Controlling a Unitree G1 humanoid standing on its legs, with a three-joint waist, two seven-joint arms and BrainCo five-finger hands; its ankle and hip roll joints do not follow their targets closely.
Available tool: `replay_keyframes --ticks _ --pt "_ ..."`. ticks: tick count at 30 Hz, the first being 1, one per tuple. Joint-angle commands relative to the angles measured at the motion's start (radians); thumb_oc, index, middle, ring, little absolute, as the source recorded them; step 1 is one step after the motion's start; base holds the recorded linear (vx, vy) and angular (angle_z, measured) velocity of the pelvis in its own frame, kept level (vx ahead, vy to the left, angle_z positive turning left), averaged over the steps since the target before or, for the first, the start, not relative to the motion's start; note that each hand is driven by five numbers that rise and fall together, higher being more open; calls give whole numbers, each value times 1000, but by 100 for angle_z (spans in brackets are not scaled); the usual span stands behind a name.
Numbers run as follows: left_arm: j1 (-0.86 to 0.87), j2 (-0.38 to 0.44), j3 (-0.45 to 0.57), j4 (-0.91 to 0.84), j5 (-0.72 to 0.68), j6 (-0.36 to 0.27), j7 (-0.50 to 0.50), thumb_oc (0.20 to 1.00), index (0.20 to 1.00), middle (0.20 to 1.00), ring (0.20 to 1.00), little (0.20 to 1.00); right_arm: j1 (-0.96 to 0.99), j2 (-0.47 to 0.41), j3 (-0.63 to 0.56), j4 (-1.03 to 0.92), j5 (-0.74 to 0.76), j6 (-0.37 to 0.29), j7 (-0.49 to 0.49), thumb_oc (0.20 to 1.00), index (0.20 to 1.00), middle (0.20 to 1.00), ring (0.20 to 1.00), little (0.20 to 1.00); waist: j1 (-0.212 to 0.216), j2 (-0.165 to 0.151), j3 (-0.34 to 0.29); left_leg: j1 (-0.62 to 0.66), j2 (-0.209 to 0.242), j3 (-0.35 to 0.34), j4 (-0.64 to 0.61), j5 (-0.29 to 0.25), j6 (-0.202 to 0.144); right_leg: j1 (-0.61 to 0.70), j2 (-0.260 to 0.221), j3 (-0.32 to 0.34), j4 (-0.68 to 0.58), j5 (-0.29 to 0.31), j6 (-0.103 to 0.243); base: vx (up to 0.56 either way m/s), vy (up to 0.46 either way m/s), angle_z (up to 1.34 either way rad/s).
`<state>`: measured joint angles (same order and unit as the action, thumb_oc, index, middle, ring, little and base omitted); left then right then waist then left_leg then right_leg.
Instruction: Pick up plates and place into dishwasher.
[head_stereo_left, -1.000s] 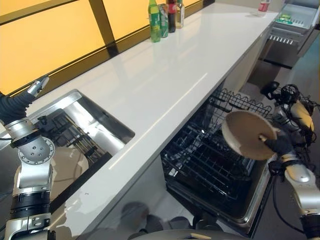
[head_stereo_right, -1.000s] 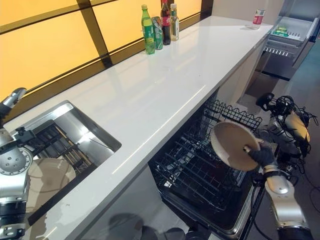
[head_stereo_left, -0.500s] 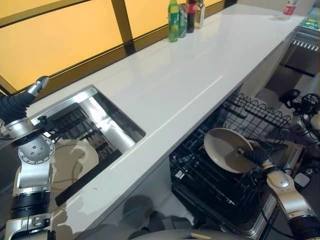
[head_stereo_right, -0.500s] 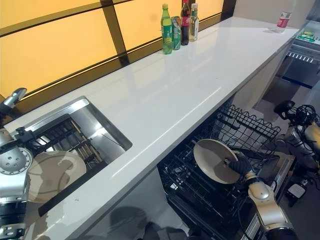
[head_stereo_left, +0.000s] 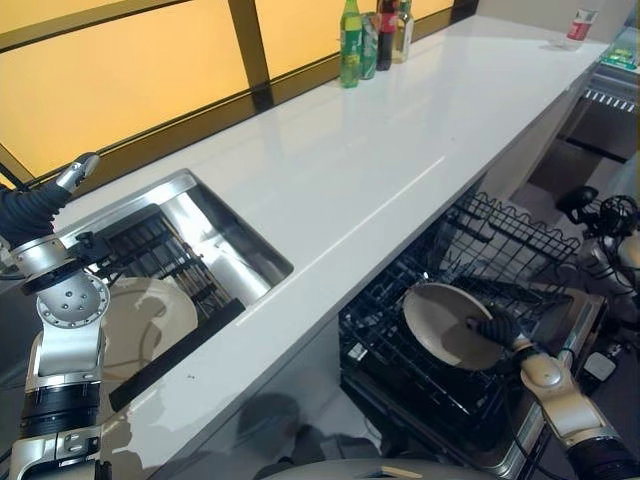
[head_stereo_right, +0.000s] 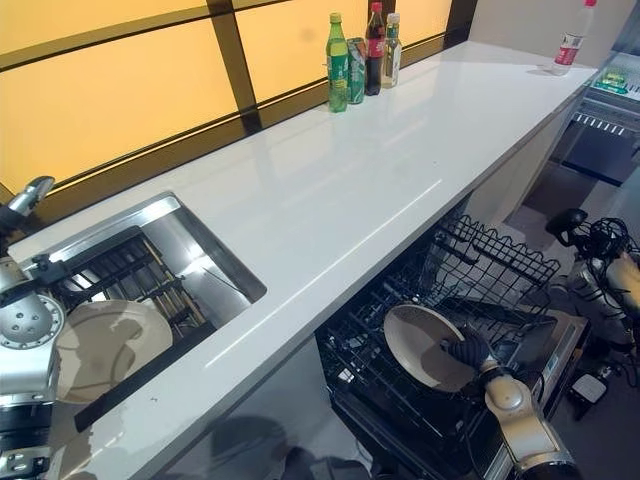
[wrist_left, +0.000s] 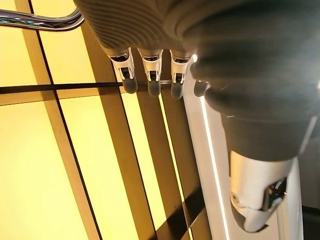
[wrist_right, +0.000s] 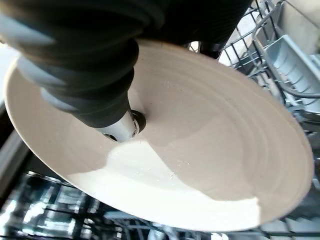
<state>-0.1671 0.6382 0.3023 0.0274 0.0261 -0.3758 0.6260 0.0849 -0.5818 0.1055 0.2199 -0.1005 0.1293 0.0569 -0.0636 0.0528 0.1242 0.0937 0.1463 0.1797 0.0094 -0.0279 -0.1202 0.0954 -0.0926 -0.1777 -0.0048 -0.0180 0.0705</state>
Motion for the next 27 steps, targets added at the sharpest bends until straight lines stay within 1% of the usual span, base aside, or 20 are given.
replay_keyframes --ticks 1,7,12,15,17,21,23,27 --pt "-36 69 -27 -18 7 -11 -4 1000 1000 1000 1000 1000 -28 8 71 -20 -40 9 46 200 200 200 200 200 -6 -23 -31 -131 46 19 -7 110 -28 -12 -48 28 86 -86 35 0 0 0" --pt "-62 83 -48 -19 5 5 4 1000 1000 1000 1000 1000 -22 19 139 30 -53 -2 57 200 200 200 200 200 -2 -24 -27 -132 48 16 -8 110 -30 -10 -49 18 85 -87 36 -9 -8 3" --pt "-78 90 -60 -17 -5 10 0 1000 1000 1000 1000 1000 -26 16 188 35 -109 -7 110 200 200 200 200 200 6 -24 -25 -138 47 10 -8 112 -31 -9 -48 9 86 -90 34 -11 -7 6" --pt "-90 95 -66 -9 -10 13 -3 1000 1000 1000 1000 1000 -28 12 230 36 -180 -5 132 200 200 200 200 200 11 -25 -28 -141 46 7 -9 113 -32 -8 -49 4 83 -91 35 0 0 0" --pt "-100 99 -73 -5 -13 14 0 1000 1000 1000 1000 1000 -34 2 262 42 -285 -1 137 200 200 200 200 200 15 -26 -28 -142 44 4 -9 112 -32 -7 -49 2 82 -91 35 0 0 0" --pt "-113 100 -87 -6 -13 22 8 1000 1000 1000 1000 1000 -51 -16 315 52 -422 30 143 200 200 200 200 200 20 -25 -27 -145 40 -2 -10 112 -32 -9 -49 -2 81 -92 33 0 0 0" --pt "-124 99 -102 -5 -13 27 16 1000 1000 1000 1000 1000 -69 -16 349 89 -480 39 135 200 200 200 200 200 26 -22 -25 -148 39 -5 -10 112 -31 -10 -50 -6 82 -93 32 0 0 0" --pt "-134 96 -114 -13 -15 33 14 1000 1000 1000 1000 1000 -91 -10 394 131 -526 61 141 200 200 200 200 200 39 -21 -25 -153 34 -12 -11 111 -30 -9 -51 -13 80 -95 30 -5 4 5"
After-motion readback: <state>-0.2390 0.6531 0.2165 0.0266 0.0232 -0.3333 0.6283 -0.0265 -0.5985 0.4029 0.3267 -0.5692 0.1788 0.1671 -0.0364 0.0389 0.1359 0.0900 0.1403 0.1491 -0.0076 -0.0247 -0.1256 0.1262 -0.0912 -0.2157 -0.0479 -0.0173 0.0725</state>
